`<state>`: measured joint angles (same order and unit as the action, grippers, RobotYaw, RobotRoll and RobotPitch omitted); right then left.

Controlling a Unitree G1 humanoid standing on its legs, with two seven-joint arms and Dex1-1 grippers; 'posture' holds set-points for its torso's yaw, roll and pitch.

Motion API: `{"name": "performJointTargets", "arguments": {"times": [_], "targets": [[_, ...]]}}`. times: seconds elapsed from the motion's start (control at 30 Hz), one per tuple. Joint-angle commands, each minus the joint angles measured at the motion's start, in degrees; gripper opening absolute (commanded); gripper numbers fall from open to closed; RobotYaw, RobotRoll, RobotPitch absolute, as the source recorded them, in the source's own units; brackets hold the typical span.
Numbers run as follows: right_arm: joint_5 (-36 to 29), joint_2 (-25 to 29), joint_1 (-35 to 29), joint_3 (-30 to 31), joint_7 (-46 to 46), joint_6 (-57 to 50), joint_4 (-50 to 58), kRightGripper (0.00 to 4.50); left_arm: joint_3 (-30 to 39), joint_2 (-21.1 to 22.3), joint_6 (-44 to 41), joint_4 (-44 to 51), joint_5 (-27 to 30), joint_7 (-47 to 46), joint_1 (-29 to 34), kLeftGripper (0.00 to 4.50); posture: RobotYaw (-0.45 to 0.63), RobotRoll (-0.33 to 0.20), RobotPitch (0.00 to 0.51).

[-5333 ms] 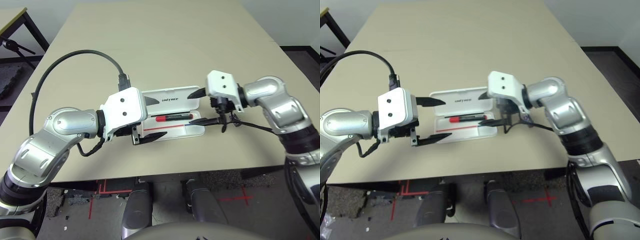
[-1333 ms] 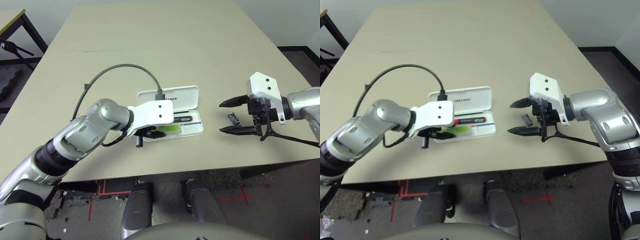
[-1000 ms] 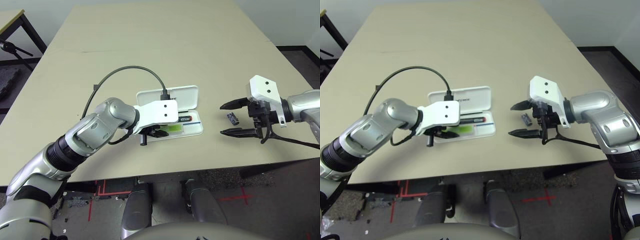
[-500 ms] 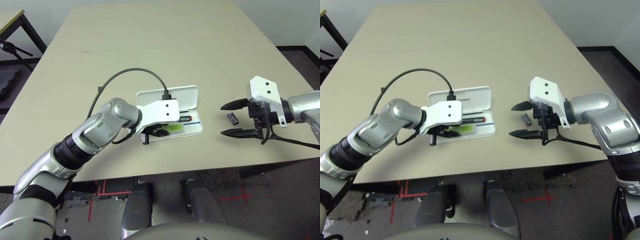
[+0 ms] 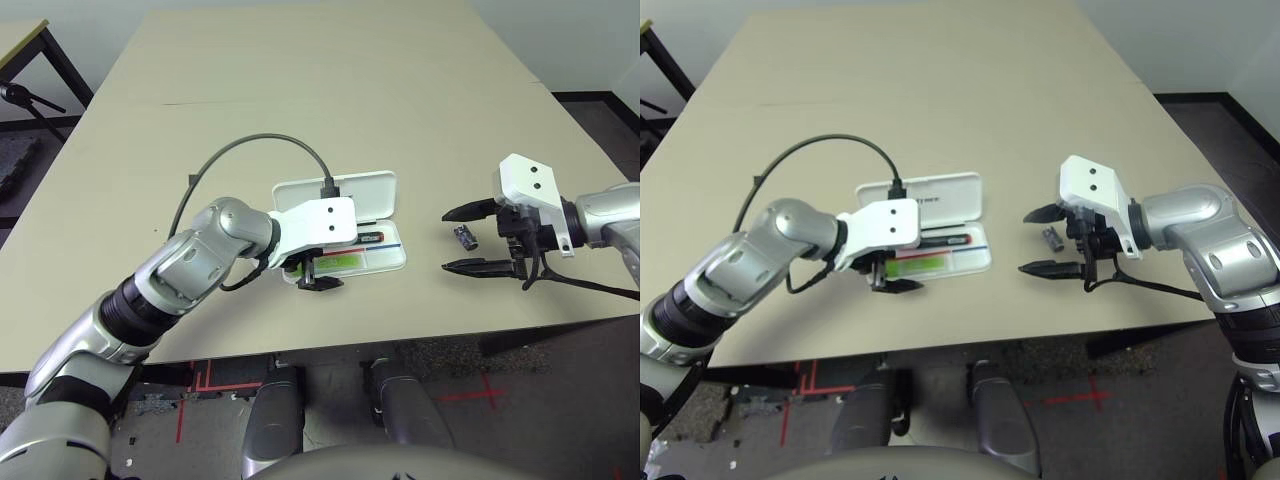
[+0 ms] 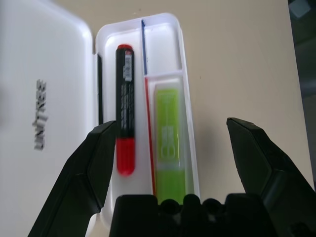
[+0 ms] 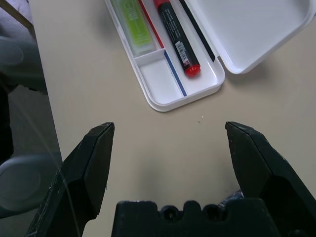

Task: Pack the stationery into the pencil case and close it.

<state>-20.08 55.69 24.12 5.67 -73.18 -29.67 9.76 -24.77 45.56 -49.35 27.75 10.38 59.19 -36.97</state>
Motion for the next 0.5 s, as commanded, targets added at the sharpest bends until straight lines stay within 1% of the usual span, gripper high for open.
{"name": "performJointTargets", "arguments": {"times": [0.03,0.17,0.23,0.4,0.47,0.5], "targets": [[-0.38,0.4,-0.51,-1.24,0.65,-0.61,0.53,4.5,3.63,2.27,0.06,3.06,2.3,1.09,1.53,4.46,-0.07,0.0,0.138],[-0.64,0.05,-0.28,-1.79,1.9,-1.29,0.58,4.5,8.07,3.91,-1.54,5.52,5.78,1.28,2.43,4.46,-0.06,0.0,0.14],[-0.87,-0.03,-0.15,-1.95,2.23,-1.71,0.8,4.5,9.19,4.28,-1.59,5.87,6.65,0.91,2.78,4.46,-0.05,0.0,0.139],[-4.14,-2.27,2.63,-4.07,5.52,-6.92,2.32,4.5,9.81,4.49,-1.48,6.32,7.54,-0.17,3.72,4.46,-0.05,0.0,0.137],[-3.8,-2.99,4.04,-4.66,9.0,-9.99,3.15,4.5,9.74,4.32,-1.58,6.54,7.72,-0.57,3.9,4.46,-0.05,0.0,0.137],[-2.63,-2.72,4.64,-4.36,11.08,-11.61,3.76,4.5,9.66,4.27,-1.53,6.57,7.75,-0.77,4.0,4.46,-0.05,0.0,0.137]]}}
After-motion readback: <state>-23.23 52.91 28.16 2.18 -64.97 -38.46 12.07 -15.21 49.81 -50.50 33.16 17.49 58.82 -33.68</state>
